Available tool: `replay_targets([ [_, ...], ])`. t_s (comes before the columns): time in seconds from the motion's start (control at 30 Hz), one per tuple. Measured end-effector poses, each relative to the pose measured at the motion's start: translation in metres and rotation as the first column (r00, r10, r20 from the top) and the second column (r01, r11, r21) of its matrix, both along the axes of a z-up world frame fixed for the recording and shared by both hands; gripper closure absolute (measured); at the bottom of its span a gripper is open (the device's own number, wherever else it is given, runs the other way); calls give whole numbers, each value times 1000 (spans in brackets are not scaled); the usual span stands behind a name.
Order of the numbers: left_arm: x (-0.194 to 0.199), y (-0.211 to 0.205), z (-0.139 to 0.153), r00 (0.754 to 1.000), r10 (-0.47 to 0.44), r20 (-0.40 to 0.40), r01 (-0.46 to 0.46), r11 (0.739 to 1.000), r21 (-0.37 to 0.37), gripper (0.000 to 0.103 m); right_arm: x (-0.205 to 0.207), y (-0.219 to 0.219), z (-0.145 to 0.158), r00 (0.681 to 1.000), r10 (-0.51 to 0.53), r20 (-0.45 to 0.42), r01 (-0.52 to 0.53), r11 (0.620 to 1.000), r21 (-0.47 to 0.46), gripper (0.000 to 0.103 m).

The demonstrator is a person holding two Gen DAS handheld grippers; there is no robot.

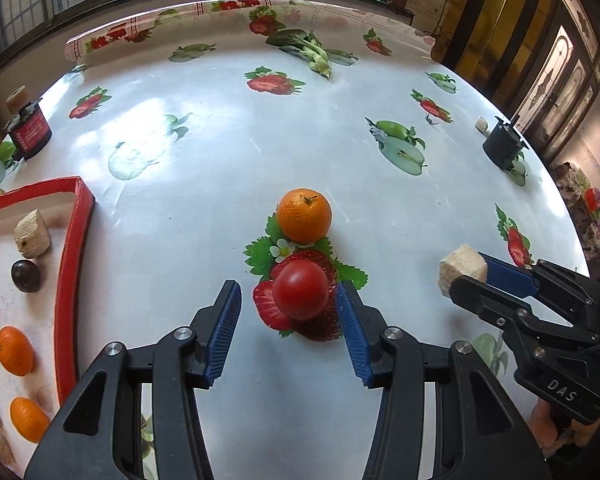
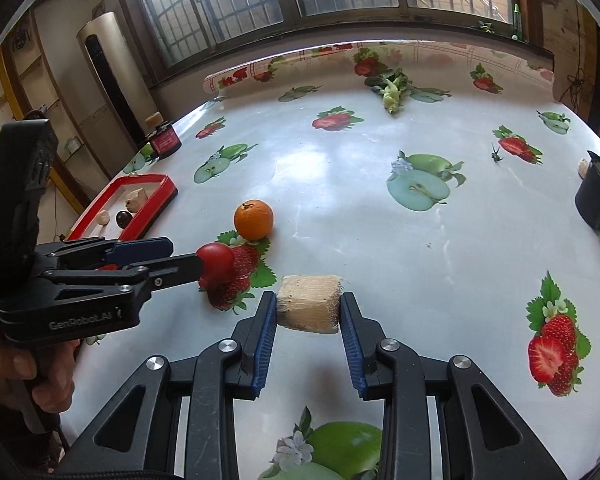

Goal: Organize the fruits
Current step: 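Close left gripper on the red tomato while right gripper grasps the square cork block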

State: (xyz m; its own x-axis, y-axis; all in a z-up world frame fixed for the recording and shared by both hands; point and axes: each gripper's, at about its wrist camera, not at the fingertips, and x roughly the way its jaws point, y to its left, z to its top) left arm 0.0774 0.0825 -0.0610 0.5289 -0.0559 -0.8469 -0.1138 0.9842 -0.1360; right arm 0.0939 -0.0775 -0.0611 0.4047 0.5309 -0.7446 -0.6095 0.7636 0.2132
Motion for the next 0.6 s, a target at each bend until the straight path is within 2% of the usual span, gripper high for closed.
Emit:
replay_targets([
  [0.07, 5, -3, -7, 1000, -8, -11, 8, 1000, -3, 62, 1, -6, 1, 1000, -12, -2, 12, 1000, 3, 70],
  [0.1, 6, -5, -9, 1000, -13, -16, 13, 1000, 0, 72, 2, -8, 1, 1000, -16, -1, 16, 1000, 6, 70],
  [0.13, 6, -7, -10, 1000, -15, -15, 15, 1000, 9, 75, 2, -10, 2, 1000, -20, 0, 20, 1000, 8, 70],
  [0.37, -8, -4, 3, 1000, -10, 25, 10, 1000, 16, 75, -3, -13, 9, 1000, -24, 11, 24, 1000, 15, 71],
  [0.6, -36, 10, 23, 997, 38, 63, -40, 999, 21, 75, -12, -6, 18, 1000, -2, 28, 1, 1000, 27, 71],
])
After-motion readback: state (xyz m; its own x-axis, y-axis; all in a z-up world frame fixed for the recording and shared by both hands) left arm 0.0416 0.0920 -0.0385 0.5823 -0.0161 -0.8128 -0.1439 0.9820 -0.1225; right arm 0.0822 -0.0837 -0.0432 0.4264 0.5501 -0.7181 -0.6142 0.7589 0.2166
